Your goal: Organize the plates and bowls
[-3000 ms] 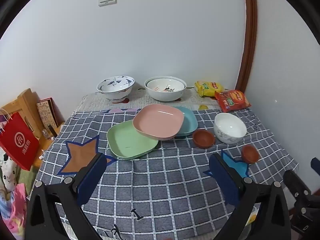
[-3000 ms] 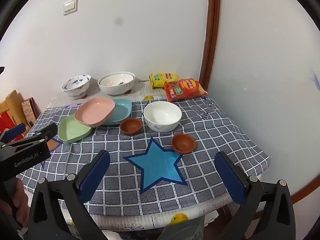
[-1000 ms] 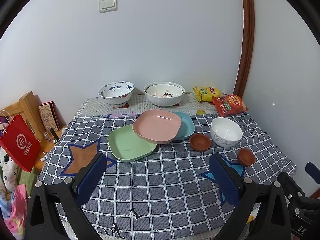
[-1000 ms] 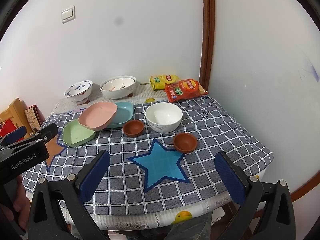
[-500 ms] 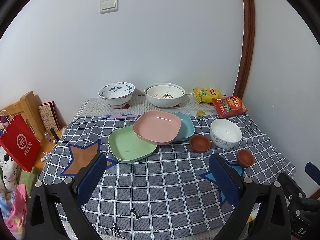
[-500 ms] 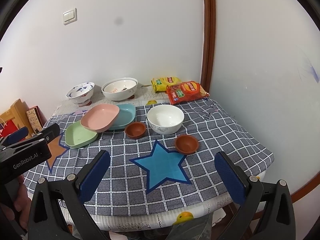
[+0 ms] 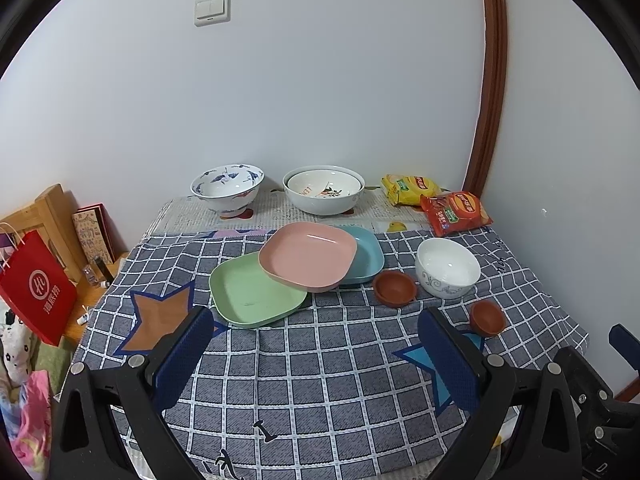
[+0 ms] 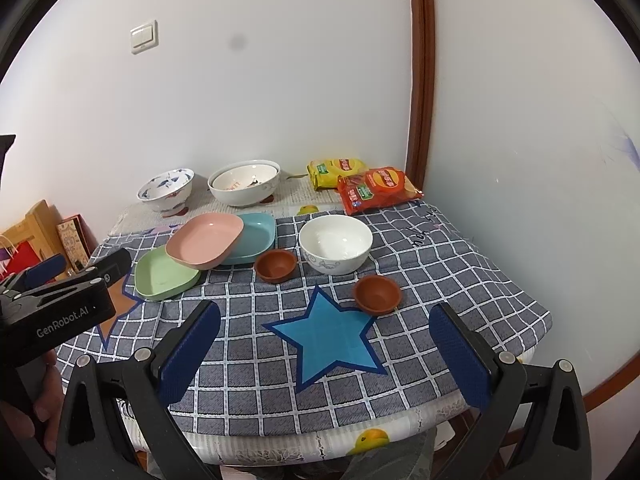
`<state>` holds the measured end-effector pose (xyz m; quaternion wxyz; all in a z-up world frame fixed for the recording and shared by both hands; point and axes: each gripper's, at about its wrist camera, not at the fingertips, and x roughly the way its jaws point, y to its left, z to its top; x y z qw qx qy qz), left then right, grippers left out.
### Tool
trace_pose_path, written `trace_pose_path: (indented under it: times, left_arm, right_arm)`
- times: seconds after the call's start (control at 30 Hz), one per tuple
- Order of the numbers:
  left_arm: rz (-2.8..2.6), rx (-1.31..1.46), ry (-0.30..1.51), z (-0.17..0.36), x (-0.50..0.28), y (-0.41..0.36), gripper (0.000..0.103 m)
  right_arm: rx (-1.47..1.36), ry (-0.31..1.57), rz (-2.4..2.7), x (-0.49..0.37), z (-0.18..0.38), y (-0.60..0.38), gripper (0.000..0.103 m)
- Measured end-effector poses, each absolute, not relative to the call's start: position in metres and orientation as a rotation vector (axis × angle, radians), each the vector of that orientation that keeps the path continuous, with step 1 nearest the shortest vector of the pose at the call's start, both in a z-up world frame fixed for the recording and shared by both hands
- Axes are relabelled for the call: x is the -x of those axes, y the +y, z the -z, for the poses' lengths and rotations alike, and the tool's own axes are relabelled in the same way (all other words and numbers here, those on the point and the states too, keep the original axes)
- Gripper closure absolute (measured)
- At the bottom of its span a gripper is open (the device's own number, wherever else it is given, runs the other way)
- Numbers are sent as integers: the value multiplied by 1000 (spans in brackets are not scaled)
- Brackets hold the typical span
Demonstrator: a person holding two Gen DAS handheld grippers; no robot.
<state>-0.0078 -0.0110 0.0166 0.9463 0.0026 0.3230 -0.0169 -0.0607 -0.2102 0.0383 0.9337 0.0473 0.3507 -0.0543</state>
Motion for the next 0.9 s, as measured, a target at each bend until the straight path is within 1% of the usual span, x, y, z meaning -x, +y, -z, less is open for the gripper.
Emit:
trace_pose_path:
  times: [0.53,0.9]
  left_arm:
    - [52,13,662,-15,1,-13,0]
    - [63,-3,660,-17,-26,-9,0]
  right_arm:
    - [-97,716,102,54,-35,-212,1]
    - [-113,718,62,31,-35,-212,1]
